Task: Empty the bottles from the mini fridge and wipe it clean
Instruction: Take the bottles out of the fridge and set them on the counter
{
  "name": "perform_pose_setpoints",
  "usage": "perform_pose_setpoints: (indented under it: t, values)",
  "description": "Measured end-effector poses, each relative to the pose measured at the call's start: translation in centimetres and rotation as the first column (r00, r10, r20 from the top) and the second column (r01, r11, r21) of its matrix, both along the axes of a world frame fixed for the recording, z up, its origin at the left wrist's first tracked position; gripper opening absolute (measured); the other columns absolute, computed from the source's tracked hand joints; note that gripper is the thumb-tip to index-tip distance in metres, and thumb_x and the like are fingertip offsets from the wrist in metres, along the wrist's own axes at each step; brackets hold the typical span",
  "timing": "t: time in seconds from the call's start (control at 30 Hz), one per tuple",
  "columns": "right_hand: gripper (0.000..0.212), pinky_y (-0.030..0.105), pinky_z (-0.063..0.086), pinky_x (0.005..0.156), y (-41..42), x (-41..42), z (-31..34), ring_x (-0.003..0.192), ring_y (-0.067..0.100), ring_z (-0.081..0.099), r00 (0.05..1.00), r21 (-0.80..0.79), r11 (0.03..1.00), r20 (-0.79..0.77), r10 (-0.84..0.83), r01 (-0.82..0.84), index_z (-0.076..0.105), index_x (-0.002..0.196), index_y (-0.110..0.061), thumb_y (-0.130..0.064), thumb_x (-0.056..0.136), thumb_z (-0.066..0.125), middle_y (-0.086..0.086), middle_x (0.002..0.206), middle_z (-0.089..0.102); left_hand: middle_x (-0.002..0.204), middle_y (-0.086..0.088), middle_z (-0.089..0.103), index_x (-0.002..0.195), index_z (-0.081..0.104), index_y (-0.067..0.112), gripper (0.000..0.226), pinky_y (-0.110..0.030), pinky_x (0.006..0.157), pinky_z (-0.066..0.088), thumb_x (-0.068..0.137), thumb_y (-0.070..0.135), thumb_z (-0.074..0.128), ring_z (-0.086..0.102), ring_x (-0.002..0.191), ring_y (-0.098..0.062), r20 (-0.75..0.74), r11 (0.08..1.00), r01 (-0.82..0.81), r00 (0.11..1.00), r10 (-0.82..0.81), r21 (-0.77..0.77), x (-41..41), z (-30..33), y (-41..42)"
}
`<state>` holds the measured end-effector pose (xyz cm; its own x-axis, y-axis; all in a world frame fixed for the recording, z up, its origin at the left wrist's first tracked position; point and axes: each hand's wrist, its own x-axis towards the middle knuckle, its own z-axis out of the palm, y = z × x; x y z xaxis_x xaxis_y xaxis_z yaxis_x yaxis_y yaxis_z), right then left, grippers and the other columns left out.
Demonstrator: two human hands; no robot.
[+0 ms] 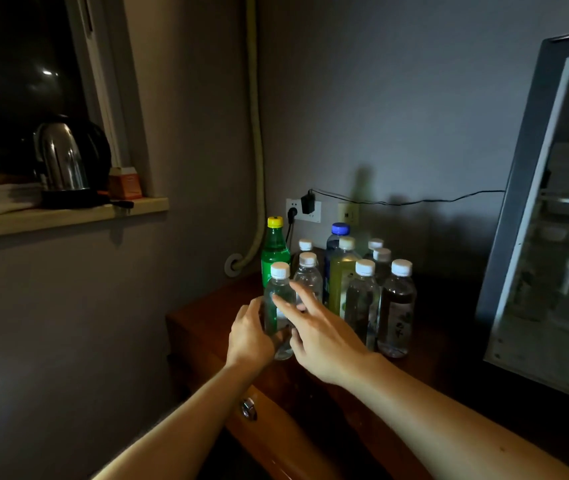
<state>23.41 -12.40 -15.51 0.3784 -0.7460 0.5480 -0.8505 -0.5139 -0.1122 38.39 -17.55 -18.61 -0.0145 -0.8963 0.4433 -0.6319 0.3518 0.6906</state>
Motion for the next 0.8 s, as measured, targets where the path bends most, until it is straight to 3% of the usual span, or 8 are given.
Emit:
perform_pose_setpoints:
  t: [0.17,0.33,0.4,0.53,0.7,0.8]
  values:
    - [0.070,0.027,0.054,0.080,-1.0,0.2,-0.1,0.119,0.015,0.053,0.998,0.114,0.992,-0.029,-0.052,0.055,0.016,0.153,-0.034,-0.021,0.094,0.050,-0.004,0.162,-0.012,0.106,0.003,0.060,0.120,0.054,0.021,0.048,-0.026,0.078,0.048,0.076,0.029,0.074,0.060,0.098,-0.016,0.014,0.999,-0.035,0.999,0.034,0.016,-0.7,0.5,-1.7]
    - [0.074,0.025,0.049,0.074,-1.1,-0.1,0.3,0.121,0.018,0.052,0.999,0.227,0.973,-0.005,-0.036,0.036,0.012,0.154,-0.035,-0.020,0.094,0.052,-0.010,0.160,-0.020,0.108,0.000,0.059,0.120,0.052,0.021,0.046,-0.034,0.079,0.052,0.080,0.033,0.070,0.061,0.098,-0.021,0.127,0.995,-0.074,0.990,0.065,0.060,-0.9,0.9,-1.9]
    - [0.074,0.023,0.042,0.072,-0.9,-0.4,0.6,0.122,0.020,0.051,0.999,0.258,0.966,0.004,-0.031,0.029,0.013,0.154,-0.033,-0.020,0.093,0.053,-0.010,0.160,-0.017,0.109,-0.002,0.059,0.117,0.052,0.018,0.043,-0.034,0.078,0.051,0.080,0.033,0.068,0.061,0.100,-0.024,0.236,0.984,-0.099,0.970,0.062,0.150,-1.0,1.1,-1.5]
    - [0.072,0.029,0.041,0.084,0.3,-1.5,1.0,0.125,0.025,0.048,0.998,0.307,0.950,0.007,-0.061,0.056,0.018,0.153,-0.030,-0.024,0.092,0.056,-0.003,0.161,0.002,0.104,-0.004,0.067,0.104,0.064,0.017,0.032,-0.034,0.079,0.053,0.082,0.038,0.055,0.064,0.096,-0.026,0.426,0.941,-0.146,0.905,0.002,0.305,-1.4,1.3,0.1]
    - [0.072,0.032,0.044,0.091,2.8,-4.2,2.1,0.129,0.024,0.044,0.991,0.334,0.934,0.000,-0.132,0.124,0.020,0.152,-0.034,-0.025,0.091,0.058,0.000,0.155,0.021,0.101,-0.003,0.067,0.104,0.064,0.019,0.047,-0.034,0.074,0.052,0.082,0.059,0.053,0.064,0.093,-0.024,0.503,0.961,-0.150,0.864,0.012,0.233,-2.2,2.0,2.0]
    - [0.069,0.039,0.043,0.102,4.5,-6.3,3.0,0.133,0.026,0.042,0.982,0.344,0.921,-0.016,-0.186,0.180,0.019,0.151,-0.038,-0.032,0.093,0.057,0.004,0.156,0.023,0.105,-0.003,0.067,0.103,0.061,0.021,0.044,-0.034,0.075,0.052,0.084,0.060,0.051,0.064,0.094,-0.025,0.483,0.982,-0.050,0.875,-0.044,0.180,-3.3,2.6,3.1]
